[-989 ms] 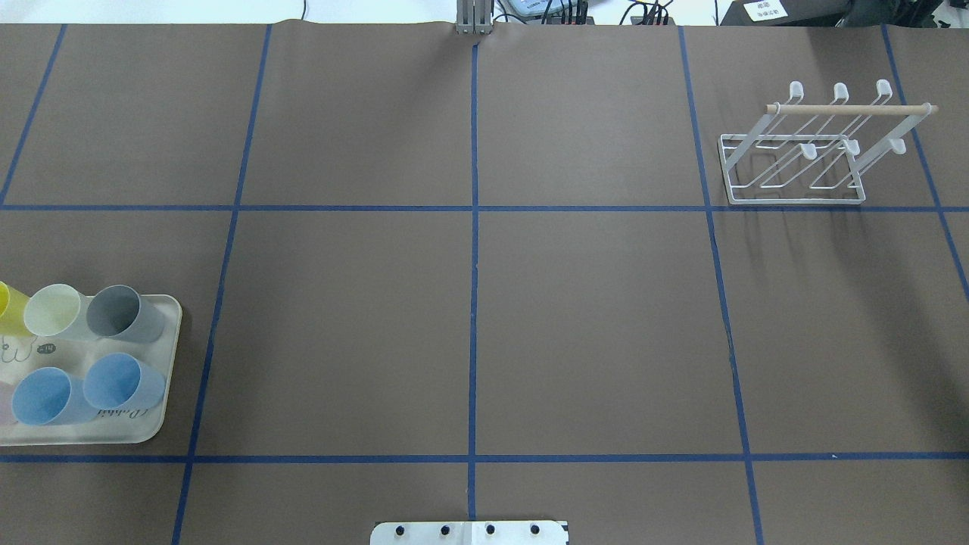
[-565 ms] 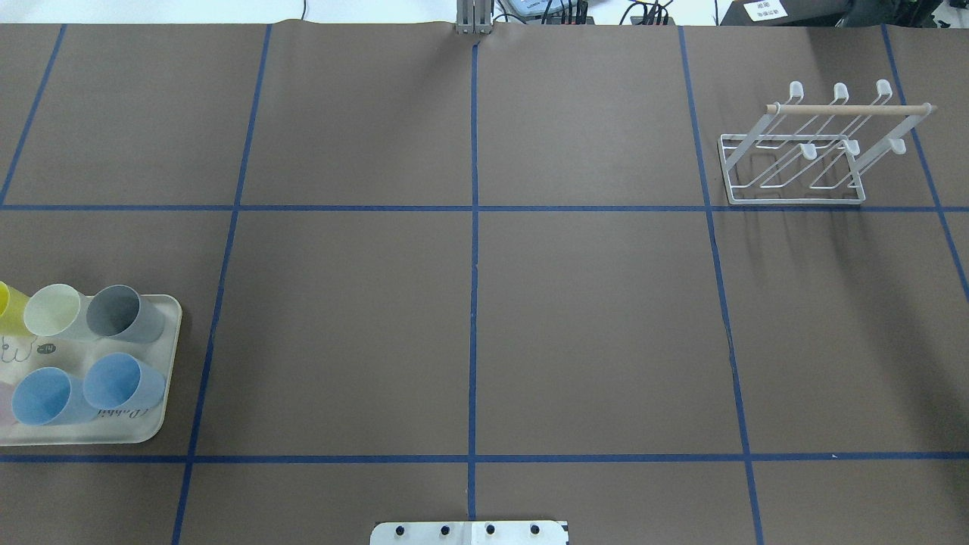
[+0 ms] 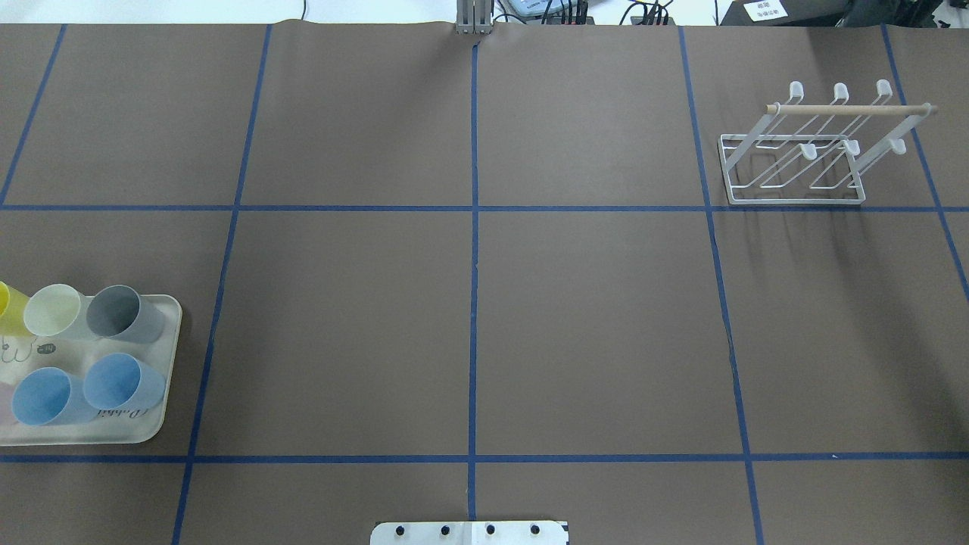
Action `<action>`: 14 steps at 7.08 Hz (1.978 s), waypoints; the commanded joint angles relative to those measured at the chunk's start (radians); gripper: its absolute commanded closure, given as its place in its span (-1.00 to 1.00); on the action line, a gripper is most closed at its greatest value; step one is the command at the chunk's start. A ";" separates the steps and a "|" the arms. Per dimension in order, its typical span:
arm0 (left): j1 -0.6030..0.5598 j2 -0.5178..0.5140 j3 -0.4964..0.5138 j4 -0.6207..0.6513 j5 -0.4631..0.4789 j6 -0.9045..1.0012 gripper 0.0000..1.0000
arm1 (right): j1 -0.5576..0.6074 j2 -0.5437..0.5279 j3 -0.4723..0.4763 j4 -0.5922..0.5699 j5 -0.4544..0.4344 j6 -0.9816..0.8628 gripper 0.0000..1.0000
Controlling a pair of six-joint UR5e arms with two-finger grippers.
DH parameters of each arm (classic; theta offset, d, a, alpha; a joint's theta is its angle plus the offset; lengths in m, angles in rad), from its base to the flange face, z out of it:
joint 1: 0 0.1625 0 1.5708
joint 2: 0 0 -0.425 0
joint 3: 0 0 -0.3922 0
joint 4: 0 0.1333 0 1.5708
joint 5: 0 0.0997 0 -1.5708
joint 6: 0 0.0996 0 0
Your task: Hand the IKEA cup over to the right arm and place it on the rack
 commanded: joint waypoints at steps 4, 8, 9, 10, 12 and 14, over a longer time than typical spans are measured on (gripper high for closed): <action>0.221 0.089 0.176 -0.494 0.042 -0.387 -1.00 | -0.350 -0.070 0.139 0.174 -0.194 0.479 -1.00; 0.327 0.089 0.185 -0.507 0.109 -0.460 -1.00 | -0.462 -0.070 0.172 0.189 -0.263 0.567 -1.00; 0.344 0.088 0.191 -0.508 0.109 -0.460 -0.97 | -0.462 -0.070 0.172 0.190 -0.263 0.567 -1.00; 0.355 0.088 0.195 -0.511 0.109 -0.460 -0.86 | -0.462 -0.070 0.172 0.190 -0.263 0.567 -1.00; 0.372 0.083 0.208 -0.523 0.109 -0.462 -0.39 | -0.462 -0.070 0.172 0.190 -0.263 0.567 -1.00; 0.383 0.074 0.221 -0.525 0.109 -0.462 -0.11 | -0.462 -0.070 0.170 0.190 -0.265 0.567 -1.00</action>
